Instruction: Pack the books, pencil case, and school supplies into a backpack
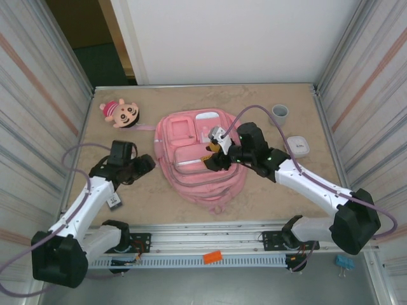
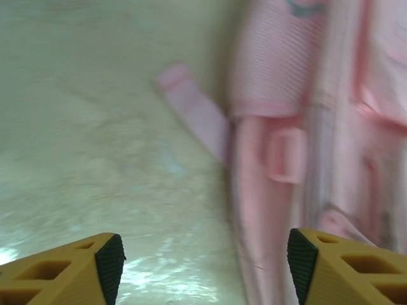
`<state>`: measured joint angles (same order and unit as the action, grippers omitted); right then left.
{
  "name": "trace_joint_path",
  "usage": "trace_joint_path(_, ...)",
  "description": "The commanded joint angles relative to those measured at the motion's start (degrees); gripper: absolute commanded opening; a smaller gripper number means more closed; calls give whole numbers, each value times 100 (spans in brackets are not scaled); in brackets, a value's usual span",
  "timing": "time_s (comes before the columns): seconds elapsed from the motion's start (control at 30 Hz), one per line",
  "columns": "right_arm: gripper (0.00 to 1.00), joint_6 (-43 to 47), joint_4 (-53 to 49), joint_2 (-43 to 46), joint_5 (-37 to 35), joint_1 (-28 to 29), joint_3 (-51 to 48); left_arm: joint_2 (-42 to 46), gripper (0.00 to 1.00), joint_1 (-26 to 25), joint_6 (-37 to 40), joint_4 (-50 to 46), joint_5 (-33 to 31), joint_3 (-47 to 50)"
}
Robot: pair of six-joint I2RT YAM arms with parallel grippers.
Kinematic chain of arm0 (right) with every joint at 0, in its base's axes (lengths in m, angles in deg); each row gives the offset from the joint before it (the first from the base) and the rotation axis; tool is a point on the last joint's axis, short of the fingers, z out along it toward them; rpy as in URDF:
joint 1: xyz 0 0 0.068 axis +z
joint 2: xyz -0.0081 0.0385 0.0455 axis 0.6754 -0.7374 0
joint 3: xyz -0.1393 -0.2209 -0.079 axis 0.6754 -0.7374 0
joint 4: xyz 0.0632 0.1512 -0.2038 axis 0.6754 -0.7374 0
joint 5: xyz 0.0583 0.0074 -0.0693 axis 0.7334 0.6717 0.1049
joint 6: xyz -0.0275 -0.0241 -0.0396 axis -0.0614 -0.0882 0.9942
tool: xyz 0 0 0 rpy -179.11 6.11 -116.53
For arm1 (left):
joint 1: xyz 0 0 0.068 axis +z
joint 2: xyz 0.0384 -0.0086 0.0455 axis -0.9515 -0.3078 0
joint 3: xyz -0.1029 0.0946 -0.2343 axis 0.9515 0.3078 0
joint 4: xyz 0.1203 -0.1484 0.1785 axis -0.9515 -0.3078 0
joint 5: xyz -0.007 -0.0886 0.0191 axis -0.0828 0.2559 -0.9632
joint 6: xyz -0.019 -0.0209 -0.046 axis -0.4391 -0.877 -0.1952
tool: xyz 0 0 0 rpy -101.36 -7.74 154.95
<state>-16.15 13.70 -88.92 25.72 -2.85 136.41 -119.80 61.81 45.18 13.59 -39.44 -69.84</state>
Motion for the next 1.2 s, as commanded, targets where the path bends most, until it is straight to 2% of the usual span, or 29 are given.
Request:
trace_joint_path(0.0,53,-687,32,186,-352,0,-16,21,71,438,-485,-684,-414,87)
trace_joint_path(0.13,54,-1006,75,354,-566,-9,-139,30,71,1213,-486,-760,-431,132)
trace_joint_path(0.2,54,-1118,149,433,-584,-6,-227,-40,71,1370,-526,-860,-670,109)
trace_joint_path(0.47,54,-1333,325,697,-615,-1,-516,-294,71,1827,-845,-759,-883,322)
trace_joint_path(0.67,54,-1312,328,995,-756,-7,-747,-316,71,1861,-1060,-1013,-1068,518)
trace_joint_path(0.8,54,-1247,322,1196,-782,-21,-864,-264,69,1875,-856,-664,-1353,814)
trace_joint_path(1.07,54,-1208,161,1715,-883,-28,-995,-1419,66,1823,-823,368,71,640)
trace_joint_path(1.17,54,-1248,209,1845,-989,-27,-1084,-1645,65,1277,-1172,638,224,517)
